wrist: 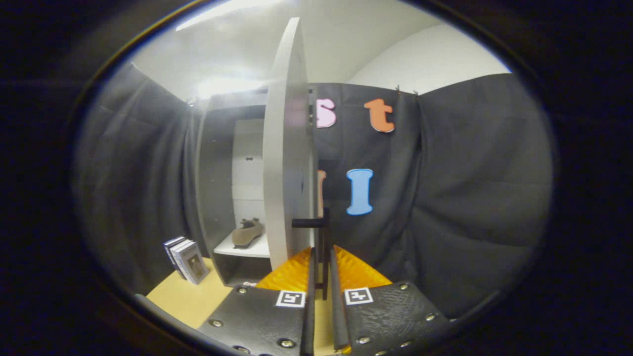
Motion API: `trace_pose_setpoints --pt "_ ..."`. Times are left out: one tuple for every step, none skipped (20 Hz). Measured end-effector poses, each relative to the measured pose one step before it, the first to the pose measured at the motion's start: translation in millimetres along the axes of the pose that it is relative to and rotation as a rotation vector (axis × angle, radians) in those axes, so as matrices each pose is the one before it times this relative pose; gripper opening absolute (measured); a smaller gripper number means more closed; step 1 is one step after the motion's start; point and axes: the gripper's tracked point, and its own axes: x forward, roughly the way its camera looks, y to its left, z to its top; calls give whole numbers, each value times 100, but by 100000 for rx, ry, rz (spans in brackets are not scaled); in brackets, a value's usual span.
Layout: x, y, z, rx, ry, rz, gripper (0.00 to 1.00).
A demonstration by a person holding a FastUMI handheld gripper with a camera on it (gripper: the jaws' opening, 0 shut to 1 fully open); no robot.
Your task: Open the shoe cabinet door, grab the shoes and put them into the shoe cabinet, then close the shoe cabinet door.
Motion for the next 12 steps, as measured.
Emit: trace_pose_setpoints --pt "58 -1098 -76 1238 132 -1578 15" --pt "-82 -1258 -253 384 499 -1951 15" --pt "11 -1173 9 -30 322 -2016 15" --pt "-94 -1127 95 -1 -91 -1805 15" --pt "-127 -508 100 331 -344 41 15" --pt "-201 -209 68 -614 -210 -720 15" --pt "-156 -612 -93 -1076 -133 -1095 15" --pt "-41 -207 100 -782 -362 -483 15" --pt "-210 -164 138 -463 -394 -281 15" --pt "-125 58 38 -40 -169 5 15" --pt "-125 128 86 35 -223 108 15" --pt "-166 259 -9 70 -196 428 15"
